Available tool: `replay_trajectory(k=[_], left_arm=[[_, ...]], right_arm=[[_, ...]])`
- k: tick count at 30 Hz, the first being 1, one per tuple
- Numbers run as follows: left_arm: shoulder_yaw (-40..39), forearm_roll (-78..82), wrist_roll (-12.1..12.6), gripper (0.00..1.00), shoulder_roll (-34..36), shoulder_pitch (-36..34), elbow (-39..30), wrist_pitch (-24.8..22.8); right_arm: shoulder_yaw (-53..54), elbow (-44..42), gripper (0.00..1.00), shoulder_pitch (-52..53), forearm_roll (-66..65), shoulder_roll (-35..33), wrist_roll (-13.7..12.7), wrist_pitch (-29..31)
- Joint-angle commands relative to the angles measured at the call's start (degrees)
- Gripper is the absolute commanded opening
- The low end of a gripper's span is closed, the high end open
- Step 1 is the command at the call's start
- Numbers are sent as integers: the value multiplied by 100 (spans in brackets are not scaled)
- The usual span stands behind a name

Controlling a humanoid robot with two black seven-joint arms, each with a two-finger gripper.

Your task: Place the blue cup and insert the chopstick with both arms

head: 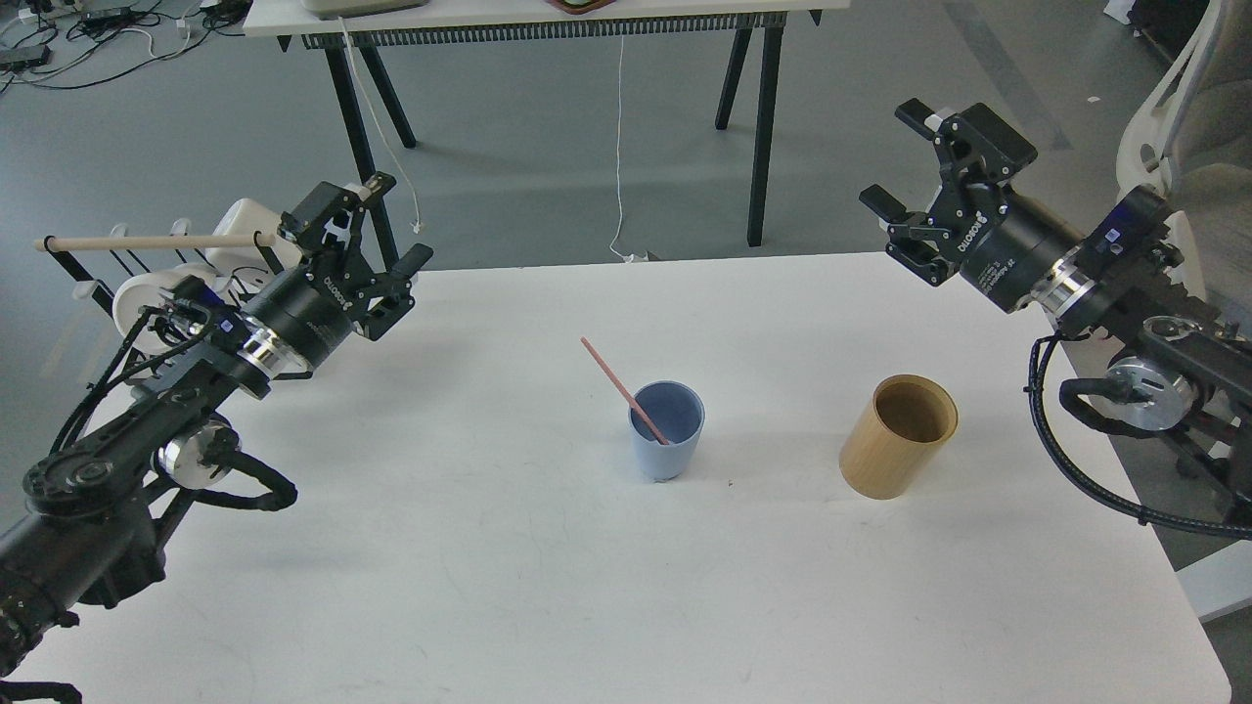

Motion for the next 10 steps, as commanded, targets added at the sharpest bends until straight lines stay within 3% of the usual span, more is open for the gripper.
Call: replay_trajectory(k=[1,10], left_arm=[[-208,-30,0,96,58,54,7,0],[-173,-39,0,96,-30,80,7,0]], right_arm=[[12,-17,99,-74,129,54,1,55],[56,-131,99,-136,586,291,1,-7]])
